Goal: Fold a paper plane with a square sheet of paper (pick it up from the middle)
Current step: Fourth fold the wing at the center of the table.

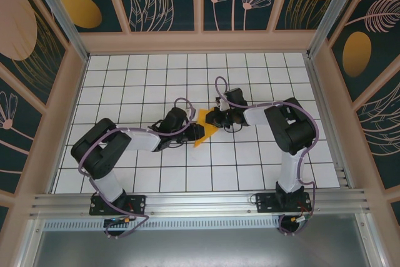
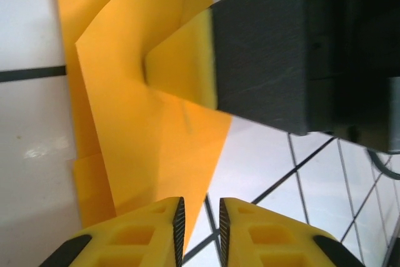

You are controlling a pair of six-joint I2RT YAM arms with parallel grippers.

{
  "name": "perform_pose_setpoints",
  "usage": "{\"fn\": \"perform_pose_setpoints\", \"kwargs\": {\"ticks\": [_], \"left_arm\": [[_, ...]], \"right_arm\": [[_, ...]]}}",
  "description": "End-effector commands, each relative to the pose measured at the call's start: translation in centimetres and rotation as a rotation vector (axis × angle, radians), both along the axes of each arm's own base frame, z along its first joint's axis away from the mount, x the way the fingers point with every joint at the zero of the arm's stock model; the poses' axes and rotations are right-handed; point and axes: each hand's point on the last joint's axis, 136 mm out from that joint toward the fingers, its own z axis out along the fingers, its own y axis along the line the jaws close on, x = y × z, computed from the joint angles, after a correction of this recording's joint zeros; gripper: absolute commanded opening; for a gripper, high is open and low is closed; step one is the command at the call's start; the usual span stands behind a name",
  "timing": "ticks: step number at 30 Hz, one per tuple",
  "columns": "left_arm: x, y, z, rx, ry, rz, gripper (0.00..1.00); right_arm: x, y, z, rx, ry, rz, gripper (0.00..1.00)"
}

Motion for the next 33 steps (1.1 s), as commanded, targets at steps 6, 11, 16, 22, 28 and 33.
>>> {"fn": "perform_pose_setpoints", "kwargs": {"ticks": [6, 11, 16, 22, 28, 33], "left_arm": [[0.0, 1.1, -2.7, 0.079, 0.057, 0.028, 0.2], [0.1, 1.3, -3.0, 0.094, 0.057, 0.04, 0.16], [0.0, 1.9, -3.8, 0.13, 0.074, 0.055, 0.11], [-0.7, 3.0, -5.3, 0.189, 0.119, 0.076, 0.06], [-1.3, 4.0, -6.6, 0.238, 0.163, 0.094, 0.02], [-1.6, 4.4, -7.2, 0.262, 0.186, 0.103, 0.01]], "right_arm": [[-0.4, -1.6, -3.1, -0.123, 0.031, -0.026, 0.14], [-0.5, -1.7, -3.2, -0.13, 0.03, -0.028, 0.13], [-0.3, -1.8, -3.2, -0.138, 0.026, -0.033, 0.13], [0.0, -0.2, 0.5, -0.08, -0.08, 0.012, 0.07], [-1.7, 1.3, 1.0, -0.07, -0.101, 0.087, 0.05], [-2.5, 1.6, 0.0, -0.074, -0.085, 0.124, 0.05]]}}
